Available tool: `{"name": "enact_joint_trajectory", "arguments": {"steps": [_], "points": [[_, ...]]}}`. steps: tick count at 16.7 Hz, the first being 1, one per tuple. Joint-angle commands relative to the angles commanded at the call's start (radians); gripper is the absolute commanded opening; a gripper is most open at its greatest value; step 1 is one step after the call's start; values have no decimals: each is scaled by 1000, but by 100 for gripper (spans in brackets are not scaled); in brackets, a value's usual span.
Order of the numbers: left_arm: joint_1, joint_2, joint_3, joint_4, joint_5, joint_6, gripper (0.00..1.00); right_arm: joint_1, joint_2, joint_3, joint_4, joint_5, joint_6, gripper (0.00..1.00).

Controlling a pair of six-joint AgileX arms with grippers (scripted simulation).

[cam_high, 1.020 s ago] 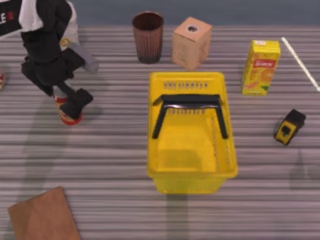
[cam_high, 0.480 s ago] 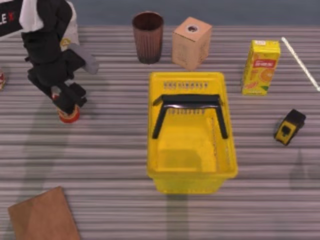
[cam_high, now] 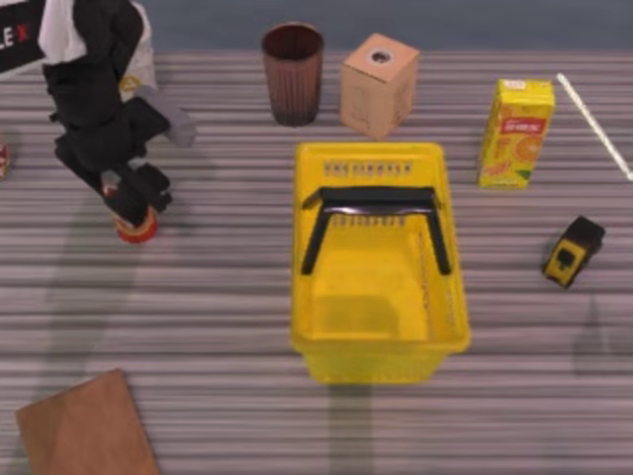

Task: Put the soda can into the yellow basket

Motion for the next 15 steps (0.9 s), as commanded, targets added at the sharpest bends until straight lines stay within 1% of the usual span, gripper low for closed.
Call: {"name": "enact_joint_trajectory", "arguments": {"steps": [6, 8, 9, 11, 13, 15], "points": [[2, -2, 0, 0, 0, 1, 0, 0, 0, 0, 0, 0, 0, 100], [-5, -4, -8, 32, 25, -6, 0, 0, 0, 0, 0, 0, 0, 100], [-10, -5, -16, 63, 50, -15, 0, 0, 0, 0, 0, 0, 0, 100], [-21, -11, -39, 159, 121, -45, 0, 0, 0, 0, 0, 0, 0, 100], [-33, -20, -73, 296, 216, -89, 0, 0, 0, 0, 0, 0, 0, 100], [-47, -30, -115, 466, 331, -145, 0, 0, 0, 0, 0, 0, 0, 100]]}}
